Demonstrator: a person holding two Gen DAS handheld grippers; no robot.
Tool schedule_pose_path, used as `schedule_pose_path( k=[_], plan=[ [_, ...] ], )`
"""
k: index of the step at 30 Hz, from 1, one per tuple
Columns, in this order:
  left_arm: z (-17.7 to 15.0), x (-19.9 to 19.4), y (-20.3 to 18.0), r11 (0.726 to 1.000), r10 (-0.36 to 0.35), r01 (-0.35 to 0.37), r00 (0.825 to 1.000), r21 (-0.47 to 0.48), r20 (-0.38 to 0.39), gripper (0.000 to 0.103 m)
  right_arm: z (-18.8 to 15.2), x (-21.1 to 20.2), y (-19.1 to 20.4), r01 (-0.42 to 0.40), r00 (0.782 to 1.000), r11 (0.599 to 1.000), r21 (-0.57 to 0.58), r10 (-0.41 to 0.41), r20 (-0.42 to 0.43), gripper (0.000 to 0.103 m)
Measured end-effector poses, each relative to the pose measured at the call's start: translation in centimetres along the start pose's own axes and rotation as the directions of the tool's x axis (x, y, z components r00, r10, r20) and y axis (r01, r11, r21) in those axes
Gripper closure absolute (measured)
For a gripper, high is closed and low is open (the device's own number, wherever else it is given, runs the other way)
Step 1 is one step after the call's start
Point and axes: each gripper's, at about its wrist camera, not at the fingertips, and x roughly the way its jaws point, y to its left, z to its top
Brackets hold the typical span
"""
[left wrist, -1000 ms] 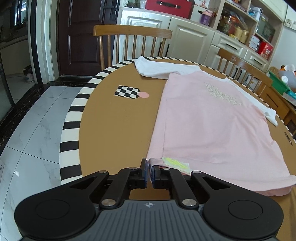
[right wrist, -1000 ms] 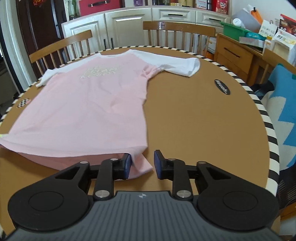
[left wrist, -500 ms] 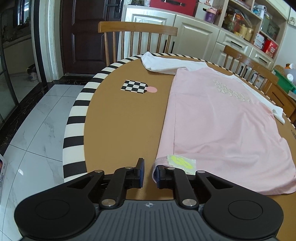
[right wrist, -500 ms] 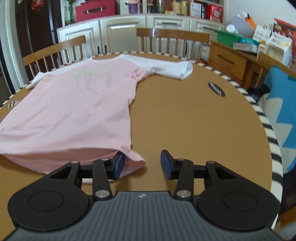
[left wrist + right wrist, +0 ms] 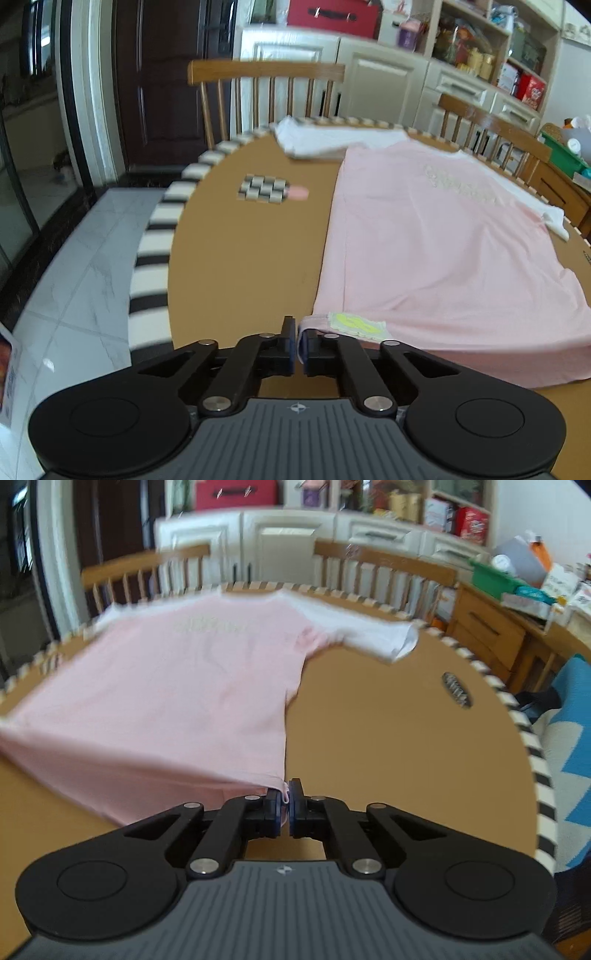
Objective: Fold clothes
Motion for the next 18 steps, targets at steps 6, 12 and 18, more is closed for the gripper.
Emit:
schedule_pose_path(
  k=[6, 12, 18],
  plan=[
    [3.7, -3.8, -1.0, 0.999, -0.007, 0.007, 1.0, 0.041, 0.001, 0.101, 4.5, -5.4, 0.8, 0.061, 0.998, 0.998, -0.022, -0.061, 0.02, 0.1],
    [0.5, -2.1, -0.7, 0.998, 0.014, -0.005, 0.989, 0.059, -0.147, 0.1, -0.9, -0.9, 0.5, 0.086, 0.971, 0.996, -0.021, -0.089, -0.224, 0.099],
    [-1.5, -2.3, 0.4, 1.0, 0.026, -0.024, 0.991, 0.018, -0.132, 0.096, -3.7, -0.5, 0.5, 0.118, 0.976, 0.992, 0.038, -0.109, -0.189, 0.07]
  ],
)
